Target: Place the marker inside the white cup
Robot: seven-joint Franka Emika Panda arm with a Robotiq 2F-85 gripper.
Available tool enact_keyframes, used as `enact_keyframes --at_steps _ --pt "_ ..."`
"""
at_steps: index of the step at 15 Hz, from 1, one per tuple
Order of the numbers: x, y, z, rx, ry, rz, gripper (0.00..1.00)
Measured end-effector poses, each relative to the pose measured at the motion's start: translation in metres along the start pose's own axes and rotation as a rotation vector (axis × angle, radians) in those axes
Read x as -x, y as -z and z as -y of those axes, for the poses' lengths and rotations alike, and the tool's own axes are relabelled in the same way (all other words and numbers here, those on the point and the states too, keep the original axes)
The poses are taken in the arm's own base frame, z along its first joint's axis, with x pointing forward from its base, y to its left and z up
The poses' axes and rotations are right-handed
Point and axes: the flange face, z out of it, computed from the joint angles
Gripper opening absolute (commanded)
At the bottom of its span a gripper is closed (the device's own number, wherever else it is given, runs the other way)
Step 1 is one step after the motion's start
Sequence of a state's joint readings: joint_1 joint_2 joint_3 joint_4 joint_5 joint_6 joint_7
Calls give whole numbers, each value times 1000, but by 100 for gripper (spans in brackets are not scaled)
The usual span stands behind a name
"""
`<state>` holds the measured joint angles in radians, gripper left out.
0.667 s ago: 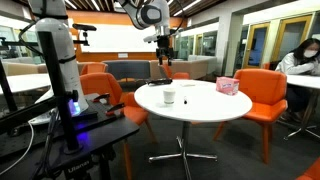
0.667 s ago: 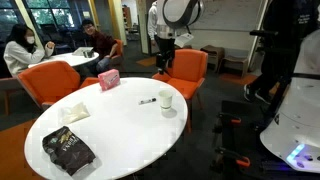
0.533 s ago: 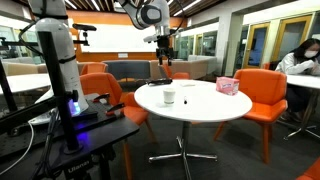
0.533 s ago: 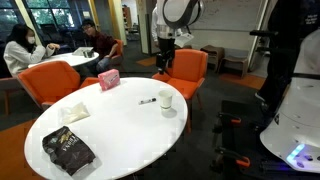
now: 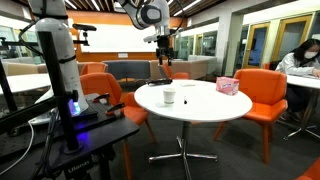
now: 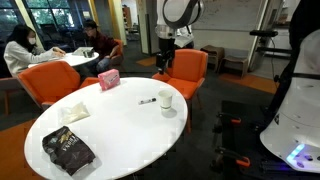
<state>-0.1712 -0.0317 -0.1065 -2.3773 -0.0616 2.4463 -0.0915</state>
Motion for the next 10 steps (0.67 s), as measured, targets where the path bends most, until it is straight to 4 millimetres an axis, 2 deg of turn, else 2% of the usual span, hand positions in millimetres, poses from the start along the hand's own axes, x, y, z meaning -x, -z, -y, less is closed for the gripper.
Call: enact_keyframes --at_steps 2,4,7,10 --pt "-2 -1 0 1 5 -1 100" --pt "-13 -2 -2 4 38 -5 100" --pt "-43 -11 -5 14 160 -1 100" --pt "-73 -37 -8 13 299 70 100"
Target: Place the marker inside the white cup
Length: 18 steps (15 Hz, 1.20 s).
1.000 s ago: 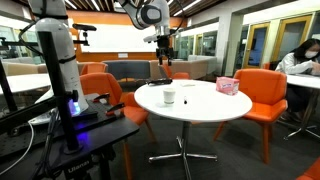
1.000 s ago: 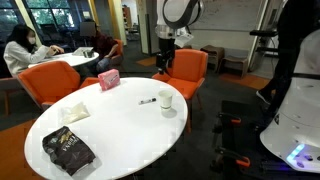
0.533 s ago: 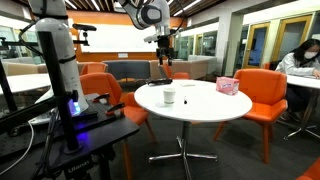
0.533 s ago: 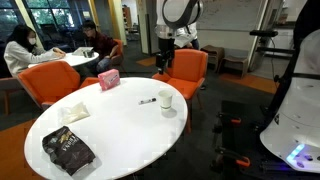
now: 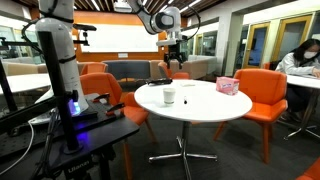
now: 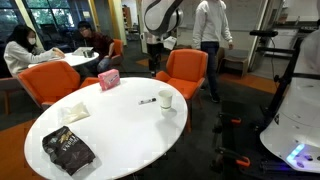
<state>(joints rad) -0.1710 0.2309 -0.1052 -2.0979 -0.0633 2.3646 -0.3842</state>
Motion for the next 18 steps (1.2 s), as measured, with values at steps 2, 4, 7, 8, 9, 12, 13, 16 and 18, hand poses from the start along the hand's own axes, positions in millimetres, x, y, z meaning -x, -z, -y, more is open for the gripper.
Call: enact_keyframes --at_steps 2,4,7,8,9,12,13,16,18 --pt "-20 -23 -8 7 90 44 100" --pt "-42 -47 -12 27 187 68 100" --pt "-75 -80 -14 38 288 79 100" --pt "-84 -91 -14 36 311 79 100" --pt "-92 -102 -14 32 330 79 100" --pt "-112 -131 -17 14 371 78 100" --pt "-116 -140 -18 9 381 81 100" --pt "-128 -164 -19 0 403 92 100" --pt "-134 -177 -18 -6 419 96 100"
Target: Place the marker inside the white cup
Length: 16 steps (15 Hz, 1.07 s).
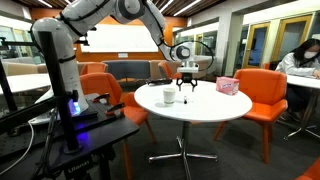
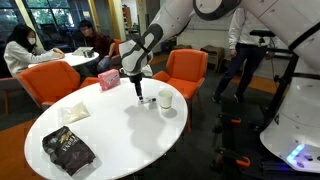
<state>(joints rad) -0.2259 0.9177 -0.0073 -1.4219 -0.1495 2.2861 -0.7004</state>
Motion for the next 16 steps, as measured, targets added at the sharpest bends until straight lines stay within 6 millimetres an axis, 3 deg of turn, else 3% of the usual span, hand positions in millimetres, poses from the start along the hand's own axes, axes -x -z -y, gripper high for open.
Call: enact_keyframes --at_steps 3,4,5,7,14,15,16 --pt "-10 -16 1 -7 15 7 93" --pt "-12 -21 1 -6 22 14 85" --pt "-14 -26 2 -6 30 23 68" --pt "-16 -33 1 -8 38 40 59" --pt "-20 -42 -1 -15 44 60 5" --pt "-22 -41 -1 -14 45 58 0" --pt "-23 -40 0 -14 46 56 5"
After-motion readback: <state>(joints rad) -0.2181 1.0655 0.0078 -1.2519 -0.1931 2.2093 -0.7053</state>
